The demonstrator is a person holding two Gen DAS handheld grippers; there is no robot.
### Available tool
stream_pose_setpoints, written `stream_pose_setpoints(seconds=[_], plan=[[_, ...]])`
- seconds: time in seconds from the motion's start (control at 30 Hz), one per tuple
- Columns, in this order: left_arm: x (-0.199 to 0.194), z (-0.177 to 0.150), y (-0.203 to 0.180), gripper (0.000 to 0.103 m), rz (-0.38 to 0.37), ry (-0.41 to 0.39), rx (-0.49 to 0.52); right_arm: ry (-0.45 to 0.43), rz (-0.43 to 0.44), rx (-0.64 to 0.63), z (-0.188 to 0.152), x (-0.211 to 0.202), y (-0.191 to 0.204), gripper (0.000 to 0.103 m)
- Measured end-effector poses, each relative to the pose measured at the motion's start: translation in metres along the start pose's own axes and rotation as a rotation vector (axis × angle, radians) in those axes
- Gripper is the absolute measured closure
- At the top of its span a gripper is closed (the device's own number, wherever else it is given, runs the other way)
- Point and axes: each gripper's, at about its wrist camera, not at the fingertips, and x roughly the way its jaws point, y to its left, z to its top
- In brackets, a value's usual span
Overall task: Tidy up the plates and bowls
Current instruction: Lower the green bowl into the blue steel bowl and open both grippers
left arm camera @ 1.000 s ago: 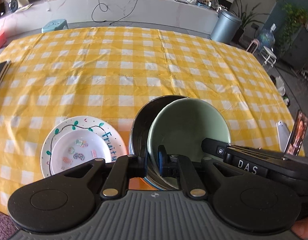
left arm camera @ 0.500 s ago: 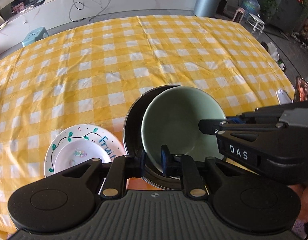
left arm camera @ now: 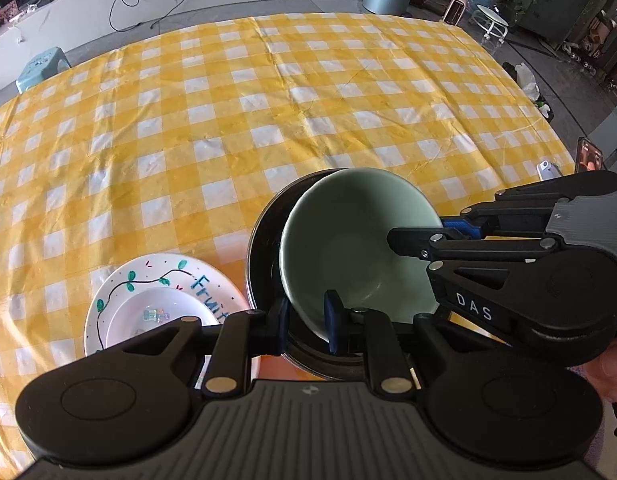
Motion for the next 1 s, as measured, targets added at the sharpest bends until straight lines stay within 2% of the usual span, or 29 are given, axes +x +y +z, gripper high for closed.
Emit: stream_pose_setpoints(seconds=[0.13,0.3,0.53,0.93,1.0], plan=[[-0.002,0.002,0.006,0.082,-0.031,0.006,-0.020,0.022,0.026,-0.002,0.005,0.002,-0.004,0.096],[-0.002,0.004,0.007,0.081,-0.040,0.022,-0.006,0.038,0.016,-0.048,0.008,0.003,0.001,0.096],[-0.004,0.011,0.016,0.081,-0.086,0.062,-0.029,0.106,0.043,-0.071,0.015,0.007,0.000,0.095],[-0.013,0.012,0.024,0.081,-0.115,0.038,-0.060,0.149,0.089,-0.064,0.016,0.001,-0.004,0.093],[-0.018,0.011,0.026,0.078,-0.123,0.013,-0.071,0.133,0.094,-0.072,0.016,-0.005,-0.004,0.087]])
